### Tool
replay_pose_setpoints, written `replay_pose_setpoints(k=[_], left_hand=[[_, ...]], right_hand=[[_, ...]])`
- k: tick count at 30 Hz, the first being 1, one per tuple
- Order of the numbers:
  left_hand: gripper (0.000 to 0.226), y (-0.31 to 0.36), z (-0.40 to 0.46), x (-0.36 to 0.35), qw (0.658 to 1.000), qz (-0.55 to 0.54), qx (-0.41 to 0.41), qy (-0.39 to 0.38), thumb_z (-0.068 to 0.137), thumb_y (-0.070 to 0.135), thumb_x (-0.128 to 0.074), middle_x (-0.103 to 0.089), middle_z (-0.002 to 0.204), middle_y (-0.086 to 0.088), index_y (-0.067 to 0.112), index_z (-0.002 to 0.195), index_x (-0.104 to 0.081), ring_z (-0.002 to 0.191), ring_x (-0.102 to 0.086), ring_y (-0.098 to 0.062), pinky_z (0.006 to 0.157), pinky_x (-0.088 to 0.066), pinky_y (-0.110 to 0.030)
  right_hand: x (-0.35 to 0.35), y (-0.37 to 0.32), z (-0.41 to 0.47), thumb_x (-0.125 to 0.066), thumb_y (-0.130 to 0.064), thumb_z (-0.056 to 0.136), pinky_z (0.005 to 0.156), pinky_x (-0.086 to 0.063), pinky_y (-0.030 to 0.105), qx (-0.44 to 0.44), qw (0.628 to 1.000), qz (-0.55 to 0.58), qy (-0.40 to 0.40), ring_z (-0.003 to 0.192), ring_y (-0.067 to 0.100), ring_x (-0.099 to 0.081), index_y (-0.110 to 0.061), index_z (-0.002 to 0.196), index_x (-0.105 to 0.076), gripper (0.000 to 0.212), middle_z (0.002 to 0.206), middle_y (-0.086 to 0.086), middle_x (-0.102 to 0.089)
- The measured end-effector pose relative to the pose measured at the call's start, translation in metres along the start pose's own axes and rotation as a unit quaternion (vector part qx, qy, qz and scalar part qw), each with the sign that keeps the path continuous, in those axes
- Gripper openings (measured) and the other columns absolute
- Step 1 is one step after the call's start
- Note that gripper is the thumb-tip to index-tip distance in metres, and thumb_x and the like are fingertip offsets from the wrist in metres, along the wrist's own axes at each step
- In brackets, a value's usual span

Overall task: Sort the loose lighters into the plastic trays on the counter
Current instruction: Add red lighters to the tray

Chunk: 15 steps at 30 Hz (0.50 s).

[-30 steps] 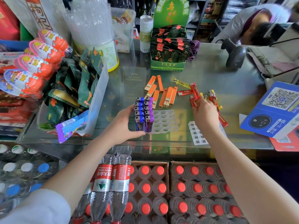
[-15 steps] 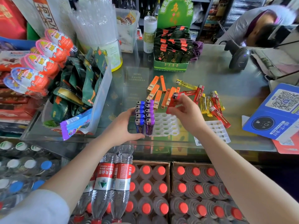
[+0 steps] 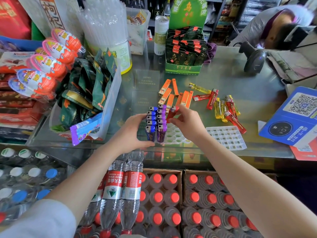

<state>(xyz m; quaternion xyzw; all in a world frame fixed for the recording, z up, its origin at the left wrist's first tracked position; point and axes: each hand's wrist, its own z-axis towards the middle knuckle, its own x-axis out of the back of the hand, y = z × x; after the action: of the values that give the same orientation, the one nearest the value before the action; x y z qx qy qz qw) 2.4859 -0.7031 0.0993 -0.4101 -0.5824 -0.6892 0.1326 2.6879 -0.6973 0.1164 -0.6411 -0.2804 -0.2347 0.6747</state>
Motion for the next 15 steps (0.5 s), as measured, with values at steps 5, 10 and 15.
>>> replay_pose_setpoints(k=[5,10,15], left_hand=[[0.085,-0.005,0.002,-0.001,1.0,-0.009,0.01,-0.004,0.055,0.044,-0.081,-0.052,0.128,0.007,0.026,0.128,-0.042,0.119,-0.045,-0.01,0.101,-0.038,-0.041],[0.09,-0.001,0.002,0.0,1.0,-0.013,0.017,0.001,0.056,0.035,-0.083,-0.047,0.133,0.004,0.023,0.132,-0.037,0.123,-0.04,-0.012,0.098,-0.03,-0.026],[0.092,0.003,0.0,0.001,1.0,-0.006,0.026,-0.001,0.059,0.035,-0.082,-0.043,0.138,0.002,0.023,0.135,-0.032,0.125,-0.038,-0.012,0.098,-0.027,-0.024]], right_hand=[[-0.006,0.004,0.003,-0.064,-0.019,0.084,0.061,-0.039,0.026,0.02,0.997,-0.074,0.008,0.065,0.013,-0.05,-0.007,0.098,-0.058,0.019,0.101,0.004,-0.067],[-0.006,0.008,0.006,-0.061,-0.027,0.086,0.064,-0.051,0.033,0.037,0.988,-0.149,-0.002,0.073,0.021,-0.059,-0.011,0.102,-0.059,0.023,0.101,0.004,-0.068],[0.016,0.015,-0.001,-0.06,-0.024,0.087,0.079,-0.053,0.034,0.059,0.98,-0.187,-0.031,0.088,0.017,-0.059,-0.011,0.113,-0.058,0.03,0.114,0.004,-0.06]])
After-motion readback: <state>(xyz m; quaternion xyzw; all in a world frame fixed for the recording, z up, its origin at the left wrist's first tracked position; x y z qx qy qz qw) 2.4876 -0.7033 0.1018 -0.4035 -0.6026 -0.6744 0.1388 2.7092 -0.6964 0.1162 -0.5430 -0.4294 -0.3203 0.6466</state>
